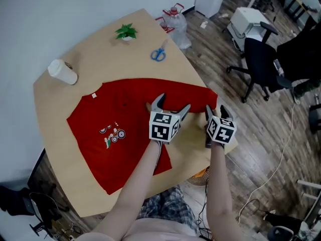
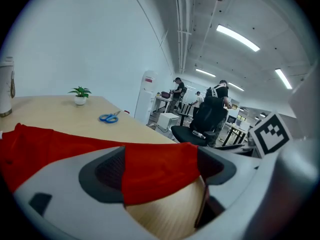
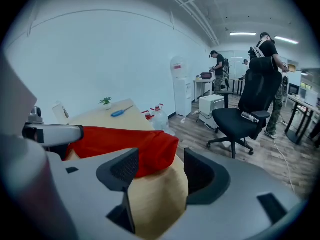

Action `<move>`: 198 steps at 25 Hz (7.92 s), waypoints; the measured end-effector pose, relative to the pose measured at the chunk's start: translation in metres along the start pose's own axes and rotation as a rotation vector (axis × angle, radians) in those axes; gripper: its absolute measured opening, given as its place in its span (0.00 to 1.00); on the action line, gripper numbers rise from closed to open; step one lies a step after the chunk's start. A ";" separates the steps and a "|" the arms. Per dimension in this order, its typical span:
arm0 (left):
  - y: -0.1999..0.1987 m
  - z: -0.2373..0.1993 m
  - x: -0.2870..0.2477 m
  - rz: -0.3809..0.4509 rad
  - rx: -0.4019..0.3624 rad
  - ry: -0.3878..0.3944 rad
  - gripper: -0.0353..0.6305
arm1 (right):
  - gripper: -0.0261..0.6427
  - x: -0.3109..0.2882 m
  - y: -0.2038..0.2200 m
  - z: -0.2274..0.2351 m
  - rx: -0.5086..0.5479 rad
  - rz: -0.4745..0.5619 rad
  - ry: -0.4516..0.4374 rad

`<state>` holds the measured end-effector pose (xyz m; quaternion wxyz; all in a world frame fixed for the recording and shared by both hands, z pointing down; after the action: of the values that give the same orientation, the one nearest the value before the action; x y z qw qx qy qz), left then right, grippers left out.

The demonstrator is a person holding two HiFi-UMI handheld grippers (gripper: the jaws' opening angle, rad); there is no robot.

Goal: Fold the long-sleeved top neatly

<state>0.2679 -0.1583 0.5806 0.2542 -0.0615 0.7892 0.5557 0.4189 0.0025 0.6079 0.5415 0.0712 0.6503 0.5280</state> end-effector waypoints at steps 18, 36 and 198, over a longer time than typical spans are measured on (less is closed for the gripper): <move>0.010 -0.014 0.014 -0.023 0.046 -0.021 0.72 | 0.11 -0.017 -0.002 -0.009 -0.041 -0.073 -0.076; -0.013 -0.085 0.128 0.090 0.126 -0.242 0.72 | 0.11 0.042 -0.095 -0.119 0.152 0.159 -0.268; 0.044 -0.149 0.406 -0.394 -0.464 -0.044 0.08 | 0.08 0.114 -0.037 -0.371 1.453 -0.128 -1.134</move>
<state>-0.1483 -0.2017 0.4648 0.3535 -0.2578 0.6082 0.6623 0.1012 -0.1640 0.4544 0.6294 0.6052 0.4622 -0.1548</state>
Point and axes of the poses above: the fingertips, and each gripper's own axes: x backward along the fingers, z to its right, y out of its underside, the point moved 8 cm from there along x, backward along the fingers
